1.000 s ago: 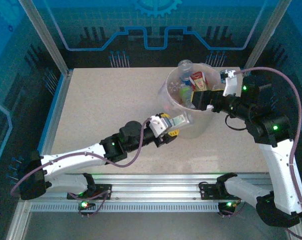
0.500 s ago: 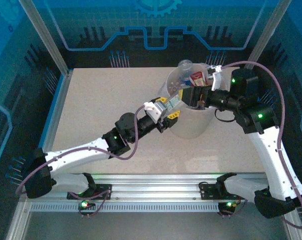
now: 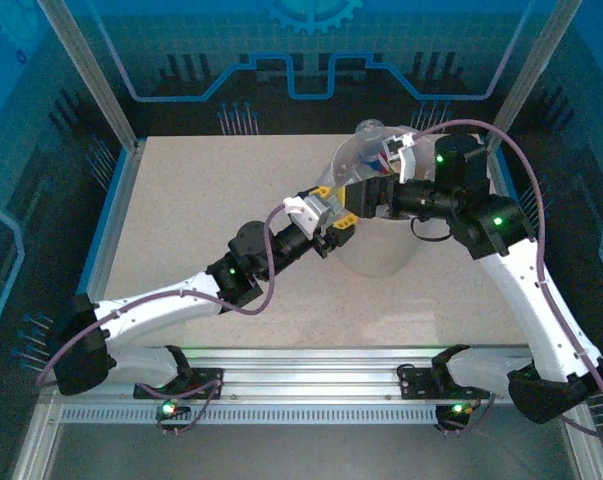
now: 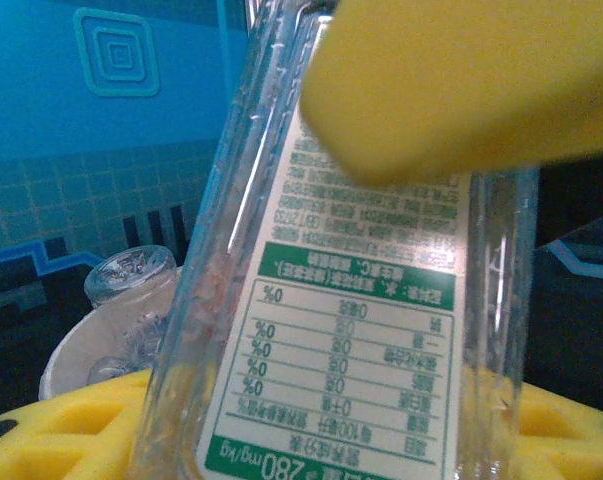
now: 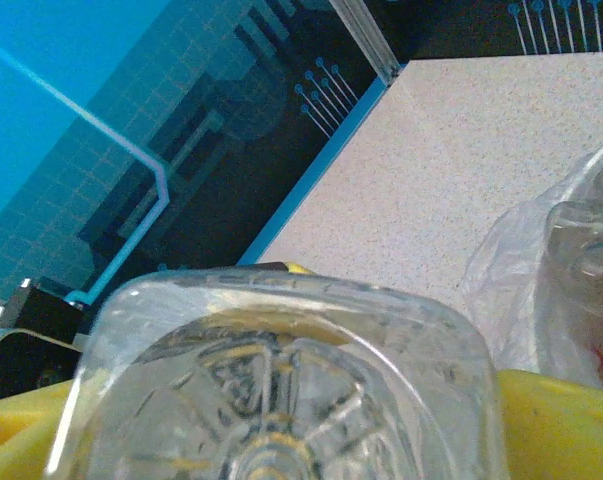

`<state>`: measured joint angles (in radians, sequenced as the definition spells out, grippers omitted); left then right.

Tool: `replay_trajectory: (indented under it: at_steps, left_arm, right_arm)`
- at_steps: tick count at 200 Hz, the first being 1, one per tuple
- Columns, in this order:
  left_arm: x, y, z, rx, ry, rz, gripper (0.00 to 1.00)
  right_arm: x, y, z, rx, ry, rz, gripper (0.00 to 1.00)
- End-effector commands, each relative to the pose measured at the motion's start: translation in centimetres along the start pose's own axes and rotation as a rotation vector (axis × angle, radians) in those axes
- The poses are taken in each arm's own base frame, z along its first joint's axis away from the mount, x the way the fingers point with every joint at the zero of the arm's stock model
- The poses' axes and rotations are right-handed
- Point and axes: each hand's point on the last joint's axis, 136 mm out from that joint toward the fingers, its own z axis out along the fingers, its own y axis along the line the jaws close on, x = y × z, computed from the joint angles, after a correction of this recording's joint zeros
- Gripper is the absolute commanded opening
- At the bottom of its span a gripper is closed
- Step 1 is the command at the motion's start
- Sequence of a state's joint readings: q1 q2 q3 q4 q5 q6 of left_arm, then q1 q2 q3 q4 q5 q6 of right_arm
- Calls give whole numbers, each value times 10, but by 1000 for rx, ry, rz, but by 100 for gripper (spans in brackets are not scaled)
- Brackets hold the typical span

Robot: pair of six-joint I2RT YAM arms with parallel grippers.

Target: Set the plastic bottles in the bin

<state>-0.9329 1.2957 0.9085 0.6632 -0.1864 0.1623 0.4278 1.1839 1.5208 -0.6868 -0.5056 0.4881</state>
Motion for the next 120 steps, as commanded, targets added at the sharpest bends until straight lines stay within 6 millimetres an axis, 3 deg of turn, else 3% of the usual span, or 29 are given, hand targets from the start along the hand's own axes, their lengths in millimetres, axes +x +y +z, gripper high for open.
replay_trajectory:
  at_steps: [1,15,24,35,51,83,120]
  left_arm:
    - [-29,2,5,6,-85,-12,27]
    - [-29,3,4,5,-84,-9,28]
    - [-29,4,4,3,-81,-10,38]
    - [-27,5,3,-4,-74,-9,57]
    - [-27,8,1,-15,-69,-12,98]
    - [-31,17,-7,-63,-72,-48,99]
    - [-27,41,-23,-194,-60,-106,99]
  right_arm:
    - [-7,10,3,-21,-5,-40,79]
    - [-9,9,3,-7,-5,-45,64]
    - [-11,8,2,5,-8,-50,56]
    - [-14,7,-1,25,-18,-62,48]
    - [-21,6,-7,63,-38,-92,43]
    - [-47,-1,-28,217,-97,-191,43]
    - [-85,-19,-57,443,-209,-282,44]
